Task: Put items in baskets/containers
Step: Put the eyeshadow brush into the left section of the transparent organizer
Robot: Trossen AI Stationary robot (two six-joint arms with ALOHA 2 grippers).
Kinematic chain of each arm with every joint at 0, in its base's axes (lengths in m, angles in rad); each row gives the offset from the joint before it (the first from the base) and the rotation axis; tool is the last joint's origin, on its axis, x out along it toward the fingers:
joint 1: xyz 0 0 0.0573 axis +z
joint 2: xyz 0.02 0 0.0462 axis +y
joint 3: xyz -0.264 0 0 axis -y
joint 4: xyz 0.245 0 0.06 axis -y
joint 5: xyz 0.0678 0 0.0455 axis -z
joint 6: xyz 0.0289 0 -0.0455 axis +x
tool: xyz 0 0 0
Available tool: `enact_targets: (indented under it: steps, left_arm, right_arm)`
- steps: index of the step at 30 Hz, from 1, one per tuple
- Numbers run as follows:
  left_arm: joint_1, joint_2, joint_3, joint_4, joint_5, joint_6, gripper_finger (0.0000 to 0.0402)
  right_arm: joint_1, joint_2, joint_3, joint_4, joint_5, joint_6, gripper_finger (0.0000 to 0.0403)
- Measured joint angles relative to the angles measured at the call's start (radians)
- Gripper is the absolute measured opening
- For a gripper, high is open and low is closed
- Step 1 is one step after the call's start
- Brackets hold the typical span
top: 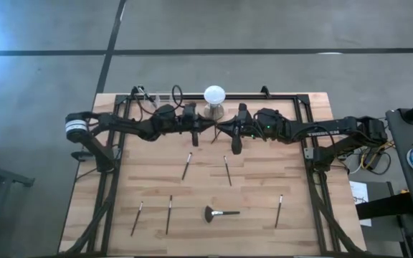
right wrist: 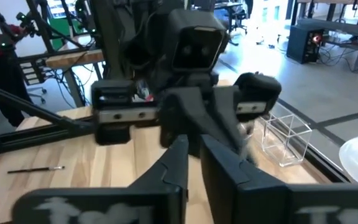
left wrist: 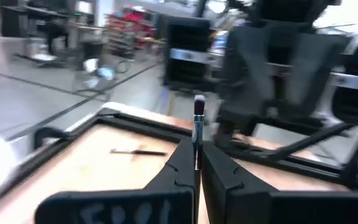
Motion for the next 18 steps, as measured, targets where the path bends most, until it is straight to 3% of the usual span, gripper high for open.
enact_targets:
  steps: [7, 18]
  left_arm:
    - [0.039, -0.165, -0.031, -0.223, -0.207, 0.075, 0.0004]
    - [0.173, -0.422, -0.132, -0.442, -0.587, 0.071, 0.0004]
  right_arm:
    - [0.000, -0.022, -0.016, -0.026, 0.020, -0.033, 0.0075]
    - [0.000, -0.009, -0.059, -0.025, 0.079, -0.097, 0.0014]
